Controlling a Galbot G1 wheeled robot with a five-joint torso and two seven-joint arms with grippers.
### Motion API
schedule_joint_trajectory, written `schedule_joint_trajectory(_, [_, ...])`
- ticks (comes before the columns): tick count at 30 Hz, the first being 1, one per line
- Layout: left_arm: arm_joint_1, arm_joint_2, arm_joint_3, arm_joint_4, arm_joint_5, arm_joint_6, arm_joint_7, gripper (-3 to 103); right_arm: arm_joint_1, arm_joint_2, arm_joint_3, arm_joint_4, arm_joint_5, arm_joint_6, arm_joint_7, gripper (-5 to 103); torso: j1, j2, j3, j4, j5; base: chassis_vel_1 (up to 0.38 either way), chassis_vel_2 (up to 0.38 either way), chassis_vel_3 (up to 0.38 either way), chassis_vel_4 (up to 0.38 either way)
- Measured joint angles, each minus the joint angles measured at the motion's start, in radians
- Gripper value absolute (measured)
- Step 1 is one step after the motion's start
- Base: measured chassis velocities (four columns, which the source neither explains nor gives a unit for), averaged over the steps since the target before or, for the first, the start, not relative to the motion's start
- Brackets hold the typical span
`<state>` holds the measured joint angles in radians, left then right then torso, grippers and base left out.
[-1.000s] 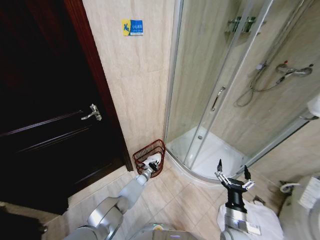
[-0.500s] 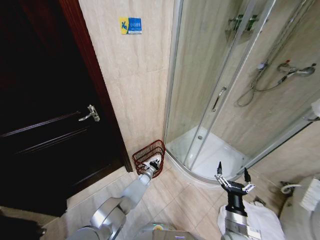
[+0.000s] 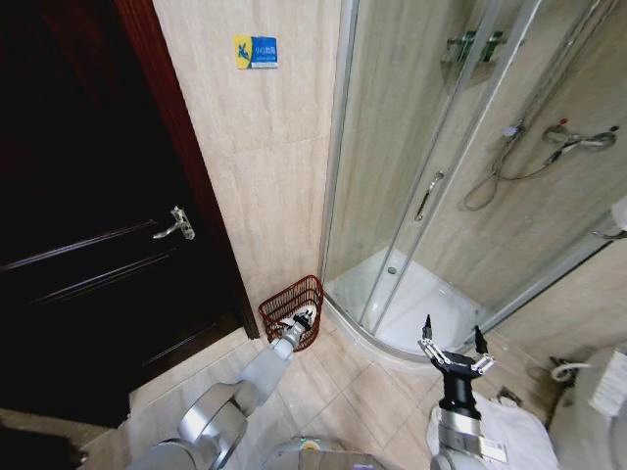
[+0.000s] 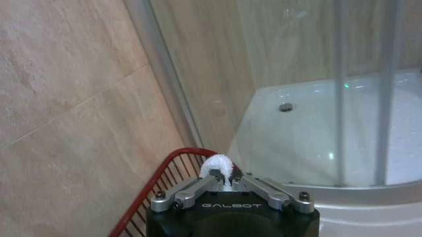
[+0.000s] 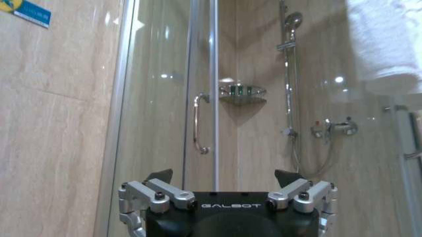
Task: Discard the used towel into the hamper.
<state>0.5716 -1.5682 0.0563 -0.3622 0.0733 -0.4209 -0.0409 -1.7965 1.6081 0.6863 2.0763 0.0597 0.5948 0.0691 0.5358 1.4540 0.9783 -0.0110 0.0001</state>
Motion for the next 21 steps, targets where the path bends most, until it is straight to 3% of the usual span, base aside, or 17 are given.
schedule_joint_trajectory(6, [-0.009,0.008,0.006,0.012,0.027,0.001,0.015,2,-0.007,0.0,-0.001,-0.009,-0.011,0.019,-0.007,100,0.002,-0.001,0.0,0.0001,-0.0003,-0.138,0.13,0.126,-0.119])
schedule_joint_trajectory(9, [-0.023,0.019,0.01,0.038,0.114,0.039,0.041,2,-0.024,0.0,-0.008,-0.013,-0.032,0.035,-0.023,100,0.0,0.0,0.0,-0.0003,0.0001,-0.016,-0.004,-0.022,-0.007])
schedule_joint_trajectory(21, [-0.053,0.021,0.045,0.077,0.129,0.133,0.041,2,-0.04,0.0,-0.006,-0.013,-0.034,0.058,-0.028,100,0.0,0.0,0.0,-0.0002,-0.0002,0.017,-0.012,-0.013,0.015])
